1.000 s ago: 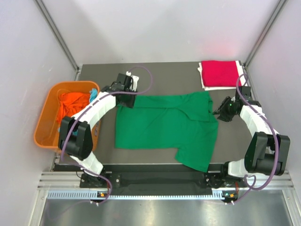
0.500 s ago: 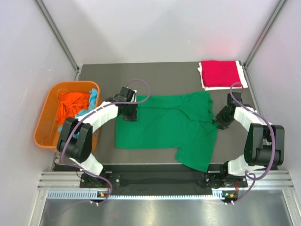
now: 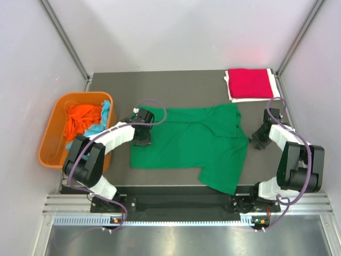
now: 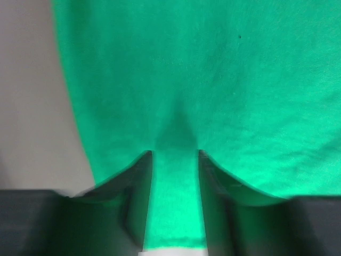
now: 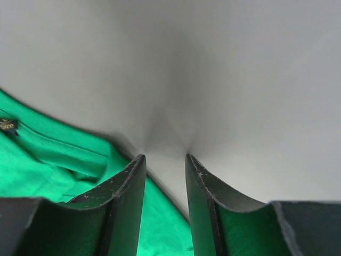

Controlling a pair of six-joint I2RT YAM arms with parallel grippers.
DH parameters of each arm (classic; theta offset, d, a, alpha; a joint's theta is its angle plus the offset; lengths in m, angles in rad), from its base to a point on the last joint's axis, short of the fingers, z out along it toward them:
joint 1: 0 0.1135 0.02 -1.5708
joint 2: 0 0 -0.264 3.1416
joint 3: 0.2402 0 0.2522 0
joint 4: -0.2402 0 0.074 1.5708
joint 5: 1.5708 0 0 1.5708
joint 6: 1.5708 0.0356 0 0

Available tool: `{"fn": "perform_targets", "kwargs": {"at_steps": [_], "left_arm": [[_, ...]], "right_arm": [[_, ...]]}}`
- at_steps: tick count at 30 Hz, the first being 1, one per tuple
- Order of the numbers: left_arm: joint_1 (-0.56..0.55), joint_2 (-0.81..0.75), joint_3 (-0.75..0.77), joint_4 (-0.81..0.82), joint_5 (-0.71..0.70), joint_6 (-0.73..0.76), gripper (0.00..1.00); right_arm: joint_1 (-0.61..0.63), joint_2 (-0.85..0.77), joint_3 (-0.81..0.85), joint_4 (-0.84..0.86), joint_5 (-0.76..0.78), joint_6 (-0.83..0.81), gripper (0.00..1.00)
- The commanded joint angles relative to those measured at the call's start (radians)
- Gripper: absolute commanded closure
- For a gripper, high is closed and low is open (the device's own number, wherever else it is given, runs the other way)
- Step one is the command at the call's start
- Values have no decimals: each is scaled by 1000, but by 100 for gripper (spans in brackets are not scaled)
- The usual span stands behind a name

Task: Fold and stack the t-shirts
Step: Fold the tshirt

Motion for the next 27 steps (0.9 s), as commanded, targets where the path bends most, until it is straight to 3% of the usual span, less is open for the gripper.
{"fn": "perform_targets", "kwargs": {"at_steps": [1,4,5,11,18,27], "left_arm": [[11,-87,75,-37,-41,-7,53],[83,-101,178,-51,35,44,51],[143,-101,218,-50,127,55,51],[319,-50,355,-33,302,-8,51],[343,-4,458,18,474,-187,48],[399,-58,455,82,534,-315,48]], "right_arm": [[-7,-70,70,-73,55,-33,63],[13,-121,127,-128,23,-6,60],[28,-136,137,-132,-18,9,59],[133,-58,245,-251,-36,273,59],[229,16,285,-233,-48,518,59],[232,158,289,-210,-74,554,60]]}}
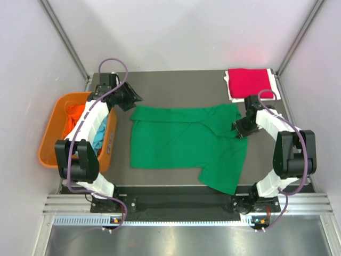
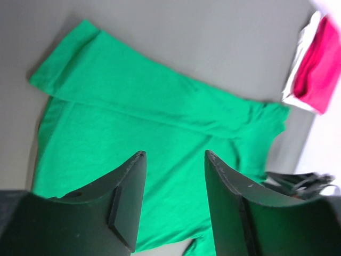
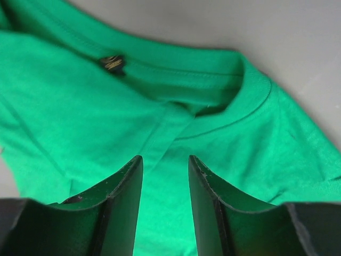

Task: Fold and stack the t-shirts
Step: Fold the tshirt

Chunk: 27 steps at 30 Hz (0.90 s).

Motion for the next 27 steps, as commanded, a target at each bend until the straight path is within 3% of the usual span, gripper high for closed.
{"fn": "perform_targets", "kwargs": {"at_steps": [1,6,13,18,27], "left_arm": [[23,-63,20,74,38,-64,46],[30,-95,58,49,-10,-87,44],[104,-198,-136,293,75,-328,34],[116,-130,-40,169,104,-207,34],[98,-64,3,49,-5,-115,43]], "right_arm": [[-8,33,9,24,-9,37,60],[-8,56,-40,102,-17,63,61],[-11,78,-44,106,24,67,62],[-26,79,-58,104,55,67,63],[-39,107,-38,92,74,69,67]]}}
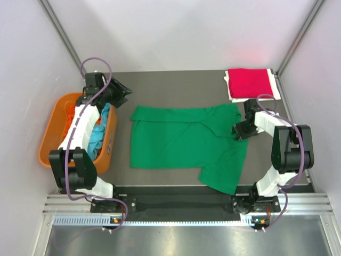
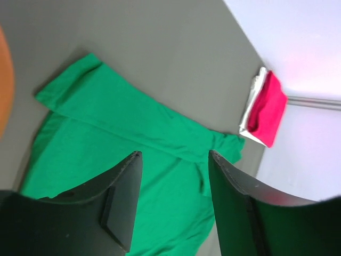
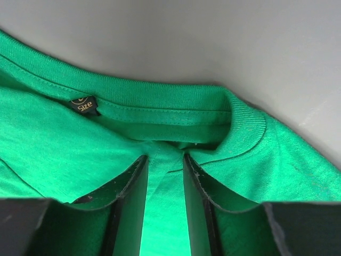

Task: Fold and stack the t-shirts
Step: Fold the tshirt

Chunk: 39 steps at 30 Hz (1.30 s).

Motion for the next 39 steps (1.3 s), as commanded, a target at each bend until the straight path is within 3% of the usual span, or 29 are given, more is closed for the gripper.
{"fn": "perform_targets", "kwargs": {"at_steps": [1,4,7,8,9,13,16,22,25,33,35,37,39], "left_arm": [[-20,35,49,-59,-59,48,44],[-81,42,83,-103,-191,82,44],[-151,36,107,-106,-354,105,44],[-167,41,113,-111,-378,105,44],[-193,45,127,-116,-417,105,44],[-251,88,150,-160,-487,76,47],[-256,128,137,-169,-436,25,48],[-256,168,87,-133,-440,-25,45],[-256,167,80,-119,-460,-15,44],[-256,183,69,-125,-512,-42,44],[-256,196,66,-128,-515,-59,45],[-256,203,66,-128,-527,-65,46],[-256,217,72,-129,-538,-68,46]], "right_arm": [[-16,26,16,-2,63,13,67],[-16,16,14,-8,80,15,71],[-18,2,17,-11,95,10,86],[-17,-1,23,-12,101,6,99],[-18,-6,25,-11,101,4,100],[-18,-32,40,-22,110,-10,100],[-16,-33,57,-40,117,-19,100],[-16,0,77,-49,121,-46,76],[-16,12,76,-35,110,-54,73],[-18,40,79,-19,103,-54,76],[-18,43,77,-12,104,-56,84],[-18,31,77,-9,113,-56,100],[-18,16,85,-12,129,-57,100]]}}
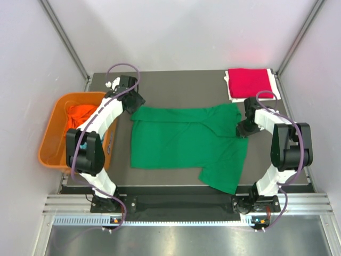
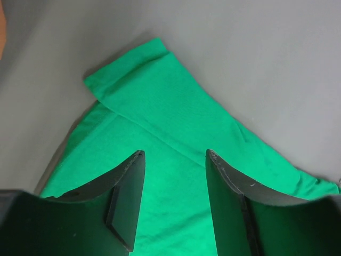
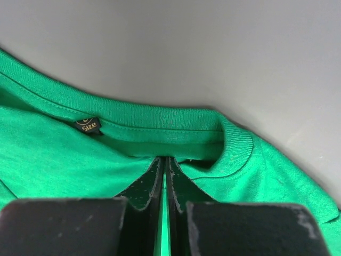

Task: Fold and stack the t-shirts
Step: Fold the tshirt

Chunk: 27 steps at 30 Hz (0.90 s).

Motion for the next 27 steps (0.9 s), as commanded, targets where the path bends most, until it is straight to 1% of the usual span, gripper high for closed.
{"fn": "perform_targets", "kwargs": {"at_steps": [1,4,9,12,13,14,15,16,17,19,20,23,24,25,27], "left_arm": [[2,18,5,12,-57,-22,47],[2,54,40,0,-100,53,54],[4,95,105,-73,-138,63,54],[4,100,87,-81,-158,22,54],[4,98,81,-119,-178,-7,55],[6,91,68,-136,-217,-94,55],[4,80,53,-136,-224,-132,56],[4,52,32,-127,-229,-205,57],[4,40,-10,-121,-241,-248,57],[4,14,-38,-127,-268,-367,58],[4,11,-44,-139,-273,-399,58],[4,46,-3,-190,-275,-514,57],[6,63,16,-261,-278,-547,57],[6,102,34,-300,-285,-621,58],[10,141,73,-352,-275,-670,59]], "right_arm": [[-13,-34,45,7,48,-8,100],[-11,-69,77,3,61,-22,100],[-11,-89,115,13,43,-41,100],[-13,-80,149,32,15,-54,100],[-11,-68,161,36,11,-59,100],[-10,-63,178,38,3,-61,100],[-11,-59,186,40,0,-62,100],[-11,-50,201,43,-4,-65,100],[-11,-46,207,43,-6,-65,100],[-13,-39,217,49,-12,-71,100],[-11,-39,217,49,-15,-70,100],[-11,-42,207,66,-31,-73,100],[-11,-40,204,70,-35,-73,100],[-11,-40,198,82,-50,-71,100],[-11,-37,194,93,-69,-73,100]]}}
